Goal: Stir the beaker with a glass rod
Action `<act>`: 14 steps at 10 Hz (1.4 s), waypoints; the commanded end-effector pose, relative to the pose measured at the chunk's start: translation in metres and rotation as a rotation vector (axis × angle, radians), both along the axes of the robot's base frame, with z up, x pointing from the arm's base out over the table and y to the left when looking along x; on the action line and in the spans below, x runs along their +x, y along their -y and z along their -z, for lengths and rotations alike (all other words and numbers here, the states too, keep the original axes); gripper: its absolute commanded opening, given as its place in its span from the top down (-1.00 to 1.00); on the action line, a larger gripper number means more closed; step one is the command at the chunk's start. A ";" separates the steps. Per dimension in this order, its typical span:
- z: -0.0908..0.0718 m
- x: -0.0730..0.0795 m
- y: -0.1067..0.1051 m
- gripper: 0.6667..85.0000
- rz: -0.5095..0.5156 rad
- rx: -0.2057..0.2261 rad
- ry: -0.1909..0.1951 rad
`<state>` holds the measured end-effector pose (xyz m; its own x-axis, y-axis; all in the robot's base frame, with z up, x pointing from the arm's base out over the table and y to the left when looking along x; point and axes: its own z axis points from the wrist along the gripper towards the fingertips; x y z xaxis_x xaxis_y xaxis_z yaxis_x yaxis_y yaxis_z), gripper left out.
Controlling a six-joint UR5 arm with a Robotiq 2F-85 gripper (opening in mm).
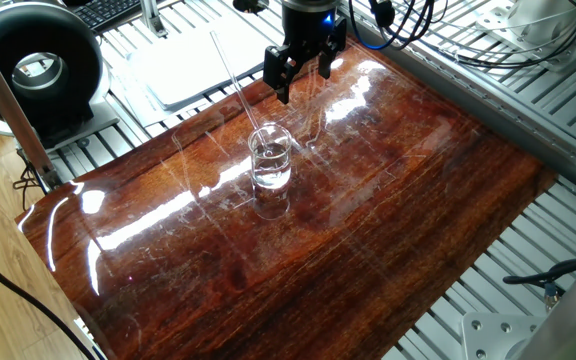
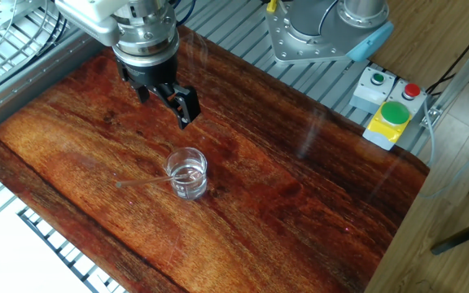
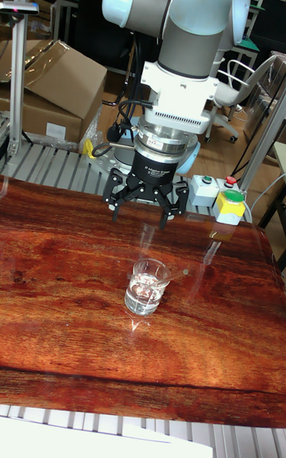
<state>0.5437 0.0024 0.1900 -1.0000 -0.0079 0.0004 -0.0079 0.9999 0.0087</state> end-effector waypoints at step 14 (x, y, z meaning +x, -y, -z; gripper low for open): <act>-0.009 -0.053 -0.051 0.99 0.108 0.161 -0.220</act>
<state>0.4853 0.0169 0.1944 -0.9734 -0.0149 0.2286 -0.0053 0.9991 0.0427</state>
